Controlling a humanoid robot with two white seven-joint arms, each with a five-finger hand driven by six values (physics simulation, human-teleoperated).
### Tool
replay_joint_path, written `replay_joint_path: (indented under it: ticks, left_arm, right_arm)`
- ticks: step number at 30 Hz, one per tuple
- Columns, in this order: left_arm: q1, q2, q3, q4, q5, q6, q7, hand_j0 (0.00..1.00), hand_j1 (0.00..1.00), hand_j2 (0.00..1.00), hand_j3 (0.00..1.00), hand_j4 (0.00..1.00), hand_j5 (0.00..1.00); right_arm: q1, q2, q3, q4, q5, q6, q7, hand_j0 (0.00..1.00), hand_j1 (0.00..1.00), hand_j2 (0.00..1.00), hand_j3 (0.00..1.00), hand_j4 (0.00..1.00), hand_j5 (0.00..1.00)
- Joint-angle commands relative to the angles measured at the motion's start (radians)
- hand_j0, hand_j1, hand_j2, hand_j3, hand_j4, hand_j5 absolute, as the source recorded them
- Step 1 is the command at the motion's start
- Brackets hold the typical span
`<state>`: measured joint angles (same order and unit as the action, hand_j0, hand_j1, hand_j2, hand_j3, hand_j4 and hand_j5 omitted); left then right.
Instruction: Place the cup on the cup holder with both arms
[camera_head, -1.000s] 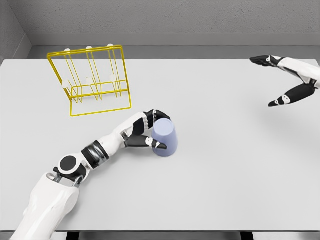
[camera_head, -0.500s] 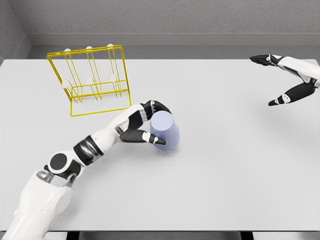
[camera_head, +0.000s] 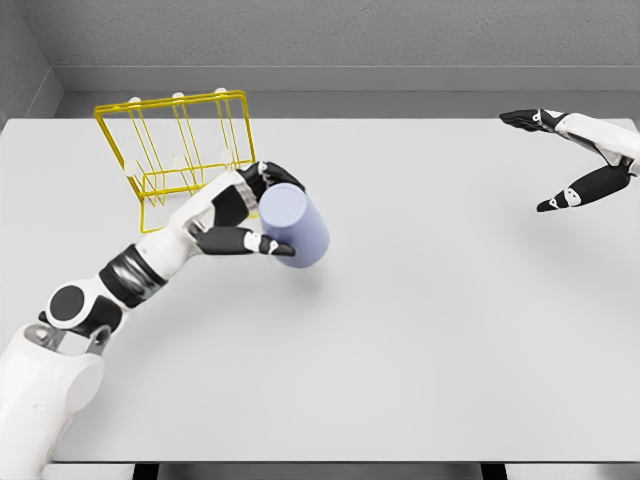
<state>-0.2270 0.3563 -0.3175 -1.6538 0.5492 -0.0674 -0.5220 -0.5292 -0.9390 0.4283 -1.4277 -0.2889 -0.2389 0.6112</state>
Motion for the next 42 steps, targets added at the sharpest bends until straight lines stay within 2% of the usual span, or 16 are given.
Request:
replay_joint_path:
  ticks: [1, 6, 9, 25, 30, 36, 42]
  left_arm:
    - [0.0, 0.009, 0.009, -0.006, 0.028, 0.001, 0.0, 0.39, 0.39, 0.39, 0.39, 0.39, 0.39]
    - [-0.041, 0.027, 0.023, -0.007, 0.048, 0.001, -0.001, 0.38, 0.38, 0.38, 0.38, 0.38, 0.38]
    - [-0.071, 0.035, 0.023, -0.006, 0.063, 0.001, -0.001, 0.38, 0.38, 0.38, 0.38, 0.38, 0.38]
    - [-0.173, 0.062, 0.066, 0.006, 0.097, 0.037, -0.001, 0.36, 0.36, 0.36, 0.36, 0.36, 0.36]
    - [-0.198, 0.061, 0.094, 0.046, 0.097, 0.051, -0.001, 0.36, 0.36, 0.36, 0.36, 0.36, 0.36]
    - [-0.238, 0.061, 0.094, 0.097, 0.097, 0.057, -0.003, 0.36, 0.36, 0.36, 0.36, 0.36, 0.36]
    - [-0.259, 0.059, 0.094, 0.108, 0.097, 0.057, -0.004, 0.36, 0.36, 0.36, 0.36, 0.36, 0.36]
  right_arm:
    - [0.0, -0.001, 0.0, 0.0, -0.006, 0.001, 0.0, 1.0, 1.0, 1.0, 1.0, 1.0, 1.0]
    - [0.0, -0.003, 0.001, -0.004, -0.006, 0.001, 0.0, 1.0, 1.0, 1.0, 1.0, 1.0, 1.0]
    - [0.0, -0.003, 0.006, -0.039, -0.004, 0.006, 0.0, 1.0, 1.0, 1.0, 1.0, 1.0, 1.0]
    - [-0.006, -0.001, 0.006, -0.036, -0.004, 0.004, 0.0, 1.0, 1.0, 1.0, 1.0, 1.0, 1.0]
    - [-0.006, 0.0, 0.007, -0.036, -0.004, 0.004, 0.0, 1.0, 1.0, 1.0, 1.0, 1.0, 1.0]
    - [-0.006, -0.001, 0.007, -0.036, -0.004, 0.004, 0.0, 1.0, 1.0, 1.0, 1.0, 1.0, 1.0]
    - [-0.006, -0.001, 0.007, -0.036, -0.004, 0.004, 0.0, 1.0, 1.0, 1.0, 1.0, 1.0, 1.0]
